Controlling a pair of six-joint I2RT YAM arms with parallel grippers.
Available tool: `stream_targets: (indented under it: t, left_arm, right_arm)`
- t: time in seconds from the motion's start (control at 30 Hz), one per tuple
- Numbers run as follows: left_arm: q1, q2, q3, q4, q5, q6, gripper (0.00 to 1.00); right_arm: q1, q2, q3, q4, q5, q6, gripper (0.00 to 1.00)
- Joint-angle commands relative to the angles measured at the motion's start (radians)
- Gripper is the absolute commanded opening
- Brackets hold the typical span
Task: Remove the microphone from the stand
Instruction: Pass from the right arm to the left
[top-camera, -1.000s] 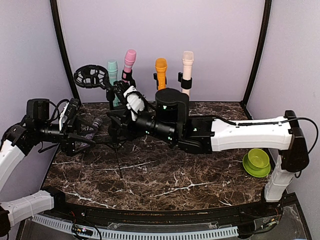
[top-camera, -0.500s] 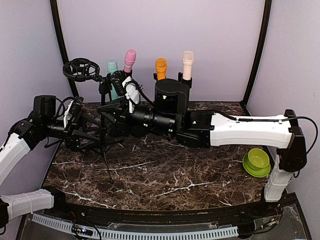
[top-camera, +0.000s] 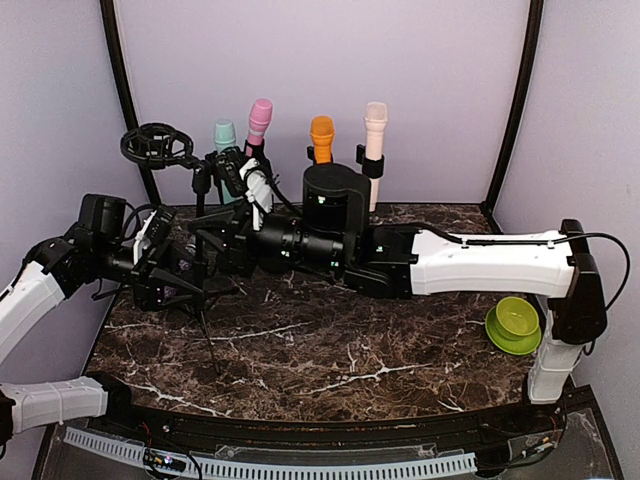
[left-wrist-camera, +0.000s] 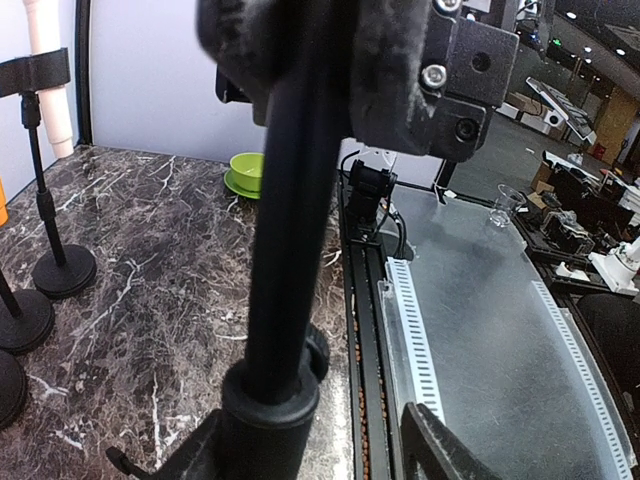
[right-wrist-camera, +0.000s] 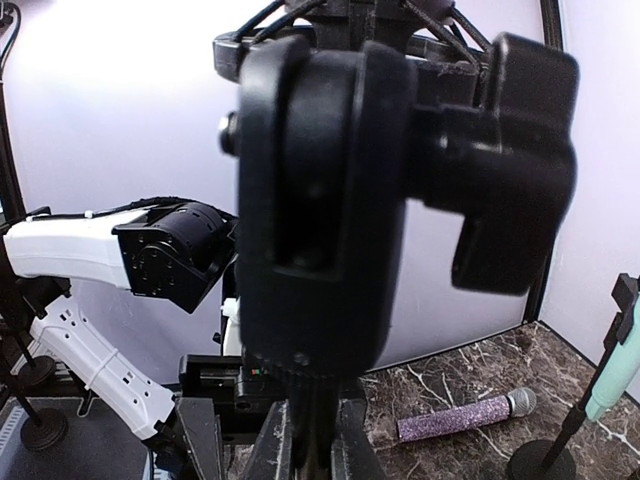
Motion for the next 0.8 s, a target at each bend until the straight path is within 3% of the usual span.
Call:
stream_targets:
  t: [0.0,0.13,0.23,0.3,0.4,0.47,0.5,0.57,0.67,0.77]
  left_arm:
    - [-0.006,-0.014,0.011,-0.072,0.028,0.046,0.57]
    - [-0.006,-0.018,0.009,-0.048,0.021,0.041,0.42]
    - [-0.005,-0.011,0.019,-0.052,0.014,0.046,0.17]
    - [-0.006,-0.013,0.021,-0.076,0.007,0.072,0.13]
    - [-0.005,-0.022,0.019,-0.109,0.004,0.103,0.17]
    - [-0.006,-0.031,0.017,-0.115,0.007,0.113,0.05]
    - [-0.005,-0.034,0.019,-0.112,0.009,0.117,0.0]
    - [-0.006,-0.04,0.031,-0.108,0.02,0.122,0.0]
    - [-0.005,-0.043,0.064,-0.063,0.037,0.093,0.0]
    - [-0.005,-0.04,0.092,0.016,0.064,0.016,0.0]
  right_arm:
    - [0.001,-0.036,0.063,0.142,-0.012,-0.003,0.0]
    - [0.0,-0.037,0.073,0.13,-0.028,0.001,0.0]
    - [0.002,-0.04,0.068,0.128,-0.028,0.001,0.0]
    - [0.003,-0.044,0.064,0.129,-0.027,0.001,0.0]
    - [0.003,-0.049,0.062,0.124,-0.022,-0.004,0.0]
    - [0.004,-0.054,0.06,0.119,-0.024,-0.007,0.0]
    - [0.005,-0.054,0.061,0.115,-0.029,-0.008,0.03]
    - [0.004,-0.057,0.052,0.115,-0.027,0.009,0.28]
    - [0.002,-0.071,0.0,0.127,-0.036,0.047,0.58]
    - [-0.001,-0.105,-0.086,0.148,-0.044,0.085,0.63]
